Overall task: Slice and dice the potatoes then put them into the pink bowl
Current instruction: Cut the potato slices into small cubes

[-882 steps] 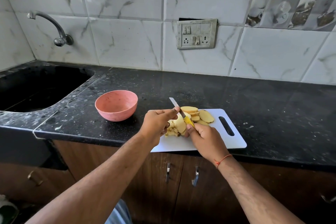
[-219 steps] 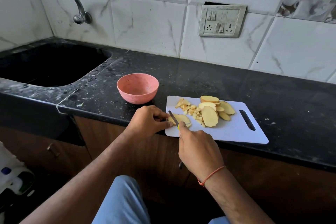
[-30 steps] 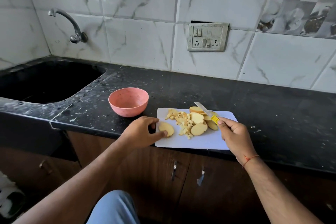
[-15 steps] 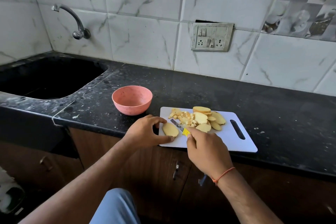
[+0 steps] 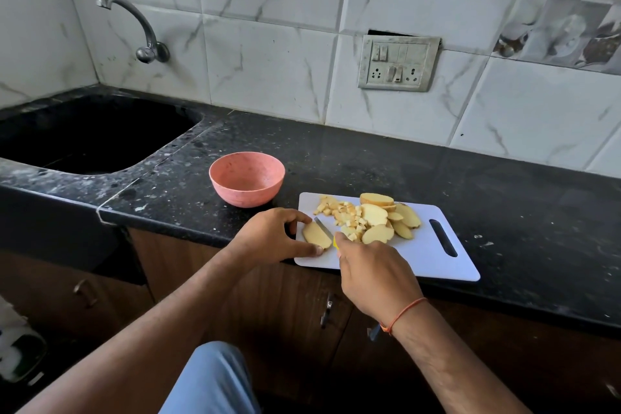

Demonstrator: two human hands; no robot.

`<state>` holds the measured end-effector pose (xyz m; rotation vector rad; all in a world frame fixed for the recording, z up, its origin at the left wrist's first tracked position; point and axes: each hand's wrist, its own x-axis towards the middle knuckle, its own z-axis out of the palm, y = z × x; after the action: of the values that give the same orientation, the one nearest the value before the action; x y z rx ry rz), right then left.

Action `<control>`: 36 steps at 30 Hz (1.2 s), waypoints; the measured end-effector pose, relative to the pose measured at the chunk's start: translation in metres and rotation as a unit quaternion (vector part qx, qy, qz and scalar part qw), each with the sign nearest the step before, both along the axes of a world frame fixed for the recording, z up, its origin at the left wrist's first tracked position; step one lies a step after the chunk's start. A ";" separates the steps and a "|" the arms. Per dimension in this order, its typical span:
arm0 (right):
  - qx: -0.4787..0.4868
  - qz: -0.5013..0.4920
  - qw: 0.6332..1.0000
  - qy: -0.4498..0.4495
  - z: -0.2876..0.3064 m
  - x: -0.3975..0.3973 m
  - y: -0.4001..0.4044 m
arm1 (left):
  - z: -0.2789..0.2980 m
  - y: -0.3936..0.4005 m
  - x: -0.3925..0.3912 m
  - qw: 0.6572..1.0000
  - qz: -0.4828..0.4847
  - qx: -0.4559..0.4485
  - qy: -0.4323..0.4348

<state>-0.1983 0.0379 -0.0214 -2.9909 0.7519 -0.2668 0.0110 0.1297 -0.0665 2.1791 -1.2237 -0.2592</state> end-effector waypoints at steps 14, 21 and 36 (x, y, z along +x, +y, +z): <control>0.022 0.006 0.998 0.052 0.004 -0.035 0.007 | 0.000 -0.001 0.000 1.000 -0.009 -0.002 0.004; 0.037 0.000 0.998 0.046 0.010 -0.062 0.012 | 0.001 0.000 -0.001 1.000 -0.012 -0.001 0.005; 0.061 0.012 0.996 -0.071 0.008 -0.016 0.013 | -0.004 0.009 0.000 0.998 0.006 -0.042 0.036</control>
<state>-0.2141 0.0509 -0.0136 -2.8286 0.6918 -0.4122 0.0115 0.1384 -0.0706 2.0879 -1.1606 -0.2731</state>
